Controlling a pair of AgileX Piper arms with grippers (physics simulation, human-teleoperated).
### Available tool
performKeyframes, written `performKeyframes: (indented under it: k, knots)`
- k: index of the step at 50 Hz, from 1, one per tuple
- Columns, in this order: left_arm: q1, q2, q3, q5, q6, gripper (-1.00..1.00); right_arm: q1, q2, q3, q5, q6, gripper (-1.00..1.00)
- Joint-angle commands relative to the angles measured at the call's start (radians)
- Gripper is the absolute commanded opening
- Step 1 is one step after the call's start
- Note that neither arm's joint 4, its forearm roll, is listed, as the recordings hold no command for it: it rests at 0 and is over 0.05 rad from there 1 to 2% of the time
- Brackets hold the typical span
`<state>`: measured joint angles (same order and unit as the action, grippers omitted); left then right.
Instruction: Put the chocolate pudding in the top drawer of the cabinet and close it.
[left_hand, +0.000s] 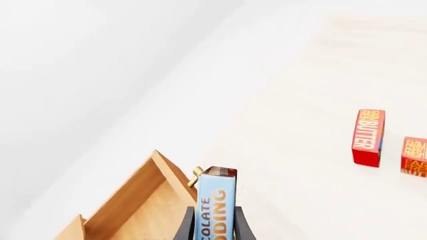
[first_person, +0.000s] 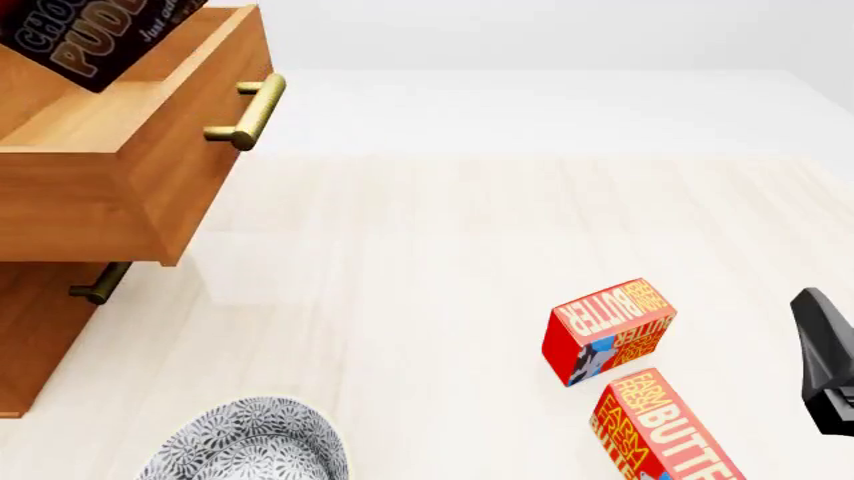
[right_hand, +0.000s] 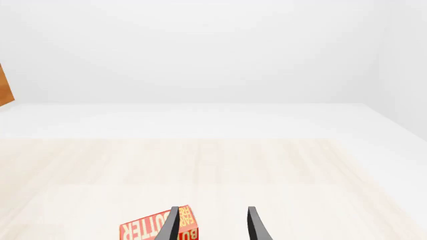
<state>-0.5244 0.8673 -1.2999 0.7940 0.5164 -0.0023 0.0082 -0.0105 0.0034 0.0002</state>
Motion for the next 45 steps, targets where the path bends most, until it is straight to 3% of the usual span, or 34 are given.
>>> performKeyframes:
  k: [1, 9, 17, 33, 40, 45]
  knots:
    - [0.088, 0.013, -0.026, -0.010, 0.029, -1.00, 0.000, 0.002, 0.003, -0.005, 0.001, 1.00]
    - [0.129, 0.011, -0.031, -0.010, 0.051, -1.00, 0.000, 0.002, 0.003, -0.005, 0.001, 1.00]
    - [0.183, 0.037, -0.112, 0.027, 0.039, -1.00, 0.000, 0.002, 0.003, -0.005, 0.001, 1.00]
    - [0.280, 0.053, -0.059, -0.024, 0.073, -1.00, 0.000, 0.000, 0.003, -0.002, 0.001, 1.00]
    - [0.319, 0.134, -0.090, -0.034, 0.049, -1.00, 0.000, 0.000, 0.003, -0.002, 0.001, 1.00]
    - [0.362, 0.136, -0.068, -0.045, 0.068, -1.00, 0.000, 0.000, 0.003, -0.002, 0.001, 1.00]
